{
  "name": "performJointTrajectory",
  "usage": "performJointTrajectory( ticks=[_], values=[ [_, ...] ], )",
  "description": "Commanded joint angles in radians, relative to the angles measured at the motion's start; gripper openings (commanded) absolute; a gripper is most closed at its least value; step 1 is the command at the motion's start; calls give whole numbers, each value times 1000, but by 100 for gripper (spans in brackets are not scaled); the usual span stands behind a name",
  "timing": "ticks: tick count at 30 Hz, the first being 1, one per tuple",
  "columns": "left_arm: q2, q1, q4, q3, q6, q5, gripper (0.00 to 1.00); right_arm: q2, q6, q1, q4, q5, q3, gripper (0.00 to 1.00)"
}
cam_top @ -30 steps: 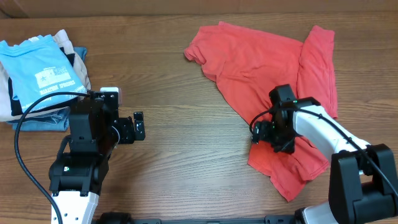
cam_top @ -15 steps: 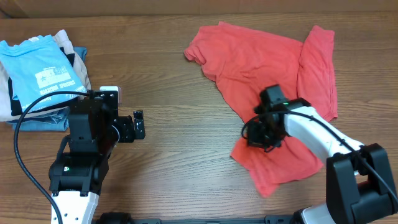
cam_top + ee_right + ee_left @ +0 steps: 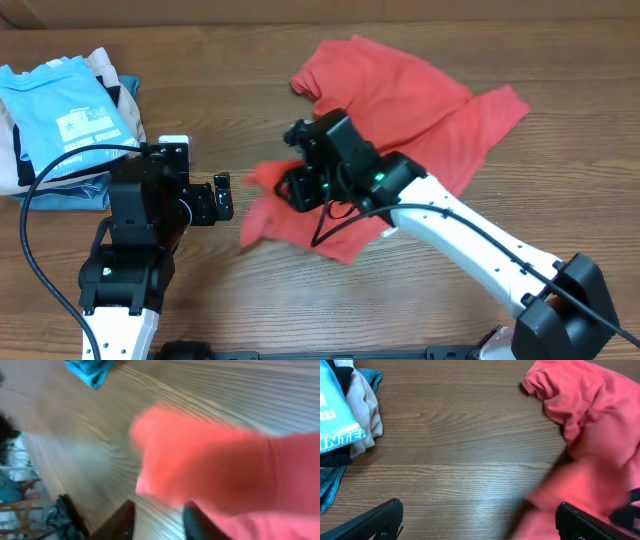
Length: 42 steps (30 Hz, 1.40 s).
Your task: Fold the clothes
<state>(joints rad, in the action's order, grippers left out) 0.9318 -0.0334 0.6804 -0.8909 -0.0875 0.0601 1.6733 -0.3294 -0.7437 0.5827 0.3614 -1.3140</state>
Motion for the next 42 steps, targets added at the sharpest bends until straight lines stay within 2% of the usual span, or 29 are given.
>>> performJointTrajectory(
  ticks=[1, 2, 4, 11, 18, 27, 29, 31, 32, 36, 40, 42],
  values=[
    [-3, -8, 0, -26, -26, 12, 100, -9, -12, -1, 23, -63, -19, 54],
    [-3, -8, 3, -26, -26, 12, 100, -9, -12, 6, 43, -96, -19, 66],
    [-3, -8, 12, -26, -26, 18, 100, -9, -12, 30, 95, -167, -19, 75],
    [27, -8, 119, -24, -26, 118, 100, -51, -42, 196, 274, -362, -19, 77],
    [216, -8, 172, -15, -25, 125, 98, -208, -34, 402, 369, -395, -22, 84],
    [532, -13, 220, -15, -56, 251, 97, -278, -34, 543, 473, -394, -22, 86],
    [597, -18, 210, -15, -57, 252, 93, -278, -34, 550, 483, -395, -22, 86],
    [646, -23, 190, -15, -60, 253, 83, -278, -34, 550, 483, -394, -22, 86],
    [691, -24, 161, -15, -60, 256, 72, -278, -34, 550, 480, -395, -22, 86],
    [751, -34, 113, -15, -59, 255, 68, -278, -34, 550, 474, -395, -22, 86],
    [775, -67, 64, -15, -60, 255, 56, -278, -34, 550, 473, -395, -22, 86],
    [781, -91, 39, -15, -60, 252, 45, -278, -34, 550, 473, -395, -22, 86]
  ],
)
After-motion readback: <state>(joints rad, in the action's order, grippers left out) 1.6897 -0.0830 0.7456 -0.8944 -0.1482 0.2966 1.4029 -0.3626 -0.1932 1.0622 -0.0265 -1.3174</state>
